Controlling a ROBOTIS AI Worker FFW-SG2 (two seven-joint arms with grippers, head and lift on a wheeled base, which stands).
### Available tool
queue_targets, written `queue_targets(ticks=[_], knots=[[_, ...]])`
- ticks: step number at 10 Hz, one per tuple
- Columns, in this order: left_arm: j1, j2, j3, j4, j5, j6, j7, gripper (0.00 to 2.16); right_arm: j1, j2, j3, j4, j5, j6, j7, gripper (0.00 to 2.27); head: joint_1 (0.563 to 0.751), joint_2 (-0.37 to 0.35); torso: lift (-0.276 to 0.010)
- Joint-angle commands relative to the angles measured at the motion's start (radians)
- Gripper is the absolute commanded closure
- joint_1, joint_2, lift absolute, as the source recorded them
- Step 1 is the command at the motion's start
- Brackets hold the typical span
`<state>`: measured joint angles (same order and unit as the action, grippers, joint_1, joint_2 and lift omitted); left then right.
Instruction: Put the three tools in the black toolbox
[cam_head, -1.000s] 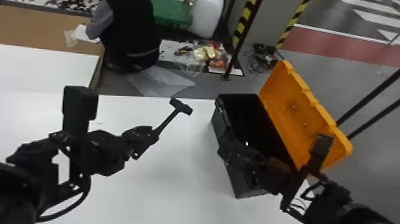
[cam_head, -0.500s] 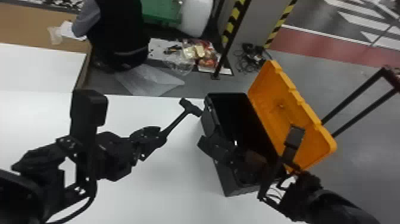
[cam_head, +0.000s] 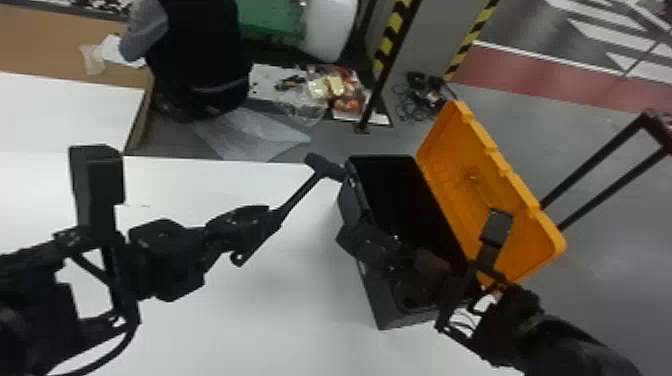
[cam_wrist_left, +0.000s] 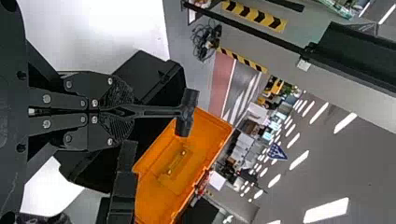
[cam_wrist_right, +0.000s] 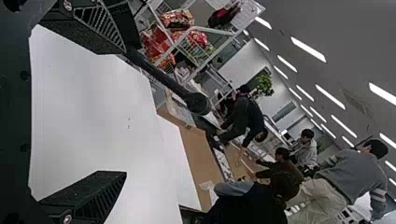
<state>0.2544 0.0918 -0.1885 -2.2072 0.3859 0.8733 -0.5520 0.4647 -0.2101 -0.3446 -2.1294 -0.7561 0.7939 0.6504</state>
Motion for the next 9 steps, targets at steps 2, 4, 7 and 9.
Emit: queue_targets(ticks=[2, 4, 7, 9], knots=[[0.039, 0.002, 0.032, 0.004, 0.068, -0.009, -0.026, 1.97, -0.004, 0.0, 0.002, 0.002, 0.0, -0.003, 0.0, 0.07, 0.695, -0.331, -0.055], [0.068, 0.002, 0.06, 0.026, 0.136, -0.015, -0.059, 1.97, -0.004, 0.0, 0.002, 0.002, 0.0, -0.006, 0.0, 0.07, 0.695, -0.335, -0.055], [0.075, 0.002, 0.073, 0.076, 0.171, -0.03, -0.097, 1.97, -0.004, 0.001, 0.004, 0.002, 0.0, -0.006, 0.0, 0.07, 0.695, -0.335, -0.055], [0.059, 0.0, 0.073, 0.121, 0.191, -0.033, -0.111, 1.97, 0.0, 0.001, 0.007, -0.004, -0.003, -0.003, -0.002, 0.07, 0.695, -0.335, -0.055]])
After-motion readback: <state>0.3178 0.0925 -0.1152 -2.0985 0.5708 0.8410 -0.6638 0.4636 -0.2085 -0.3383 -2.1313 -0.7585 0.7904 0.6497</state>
